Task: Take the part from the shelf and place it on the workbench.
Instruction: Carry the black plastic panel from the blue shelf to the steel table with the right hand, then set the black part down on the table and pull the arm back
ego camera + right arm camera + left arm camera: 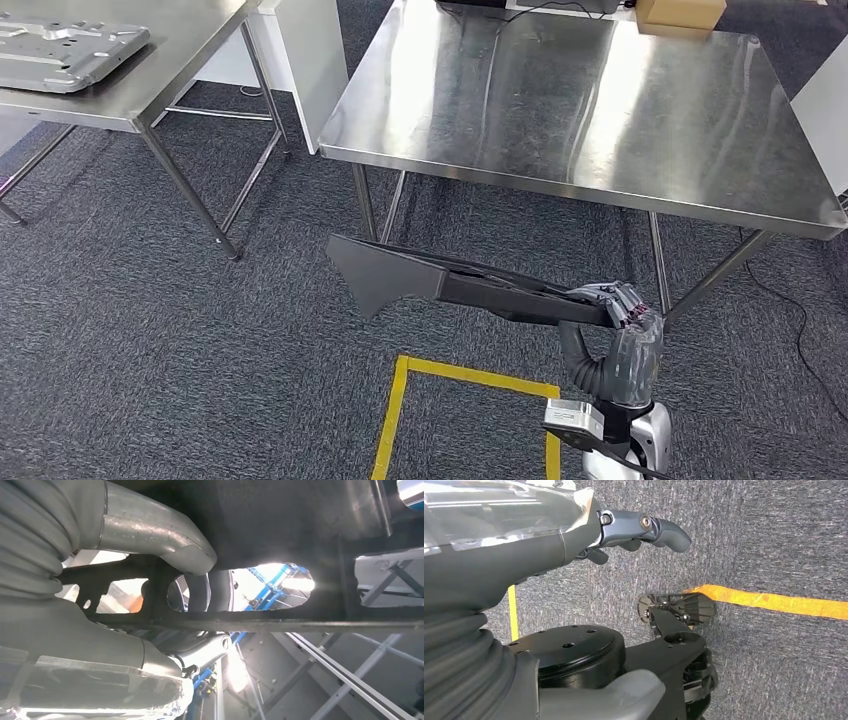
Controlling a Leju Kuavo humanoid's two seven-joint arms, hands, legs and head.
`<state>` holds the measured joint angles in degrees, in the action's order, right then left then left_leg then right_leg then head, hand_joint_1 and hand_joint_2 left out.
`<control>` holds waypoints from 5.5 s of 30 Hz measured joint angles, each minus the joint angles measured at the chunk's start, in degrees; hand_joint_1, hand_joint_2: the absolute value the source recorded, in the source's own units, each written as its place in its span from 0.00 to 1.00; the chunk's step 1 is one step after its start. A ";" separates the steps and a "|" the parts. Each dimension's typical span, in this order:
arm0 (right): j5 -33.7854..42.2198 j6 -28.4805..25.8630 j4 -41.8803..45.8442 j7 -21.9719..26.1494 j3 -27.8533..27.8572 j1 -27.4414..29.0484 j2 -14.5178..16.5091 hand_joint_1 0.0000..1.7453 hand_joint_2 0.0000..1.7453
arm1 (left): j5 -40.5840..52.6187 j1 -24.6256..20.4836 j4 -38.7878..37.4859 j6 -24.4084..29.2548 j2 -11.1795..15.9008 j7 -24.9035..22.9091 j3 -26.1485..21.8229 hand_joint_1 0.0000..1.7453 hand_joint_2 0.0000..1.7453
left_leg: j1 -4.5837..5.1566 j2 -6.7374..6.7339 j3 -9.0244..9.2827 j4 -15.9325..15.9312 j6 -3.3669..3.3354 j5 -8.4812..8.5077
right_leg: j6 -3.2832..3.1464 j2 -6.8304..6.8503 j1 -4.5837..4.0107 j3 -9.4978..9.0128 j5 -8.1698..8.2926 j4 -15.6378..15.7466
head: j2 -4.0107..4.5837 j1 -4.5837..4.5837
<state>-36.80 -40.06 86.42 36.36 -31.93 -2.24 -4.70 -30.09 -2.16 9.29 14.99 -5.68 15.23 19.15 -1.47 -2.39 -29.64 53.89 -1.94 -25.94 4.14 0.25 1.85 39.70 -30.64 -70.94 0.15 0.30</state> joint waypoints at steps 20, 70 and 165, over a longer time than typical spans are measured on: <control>-7.37 0.00 1.06 -5.02 2.56 -2.14 0.09 1.00 1.00 | 0.55 0.13 -0.04 -1.26 0.69 -0.04 0.10 0.00 1.00 | 2.30 2.74 -6.00 5.54 -2.68 1.10 | -4.08 -2.11 -2.11 -8.69 2.51 13.10 | 0.00 -0.06; -24.90 0.82 -5.87 -21.46 6.71 -11.95 0.69 1.00 1.00 | 0.66 -0.22 -0.04 -1.60 0.46 -1.77 1.10 0.00 1.00 | 1.75 2.52 -1.16 5.29 0.35 -2.96 | -2.63 -0.18 -0.32 -5.41 5.88 13.19 | 0.00 -0.85; -50.81 8.87 -64.74 -41.21 16.33 -46.15 -1.64 1.00 1.00 | 1.11 -0.86 -0.04 -2.87 2.58 -3.70 5.01 0.00 1.00 | 1.93 2.92 -2.83 3.30 -1.68 -0.91 | -0.96 -0.42 -0.86 -3.94 7.56 13.88 | 0.00 -0.89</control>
<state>-87.60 -31.19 21.69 -4.85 -15.61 -48.38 -6.34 -28.98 -3.02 9.25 12.13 -3.10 11.53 24.15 0.45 0.53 -32.46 57.19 -3.62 -26.85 3.18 -0.17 0.99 35.76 -23.08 -57.05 0.15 -0.59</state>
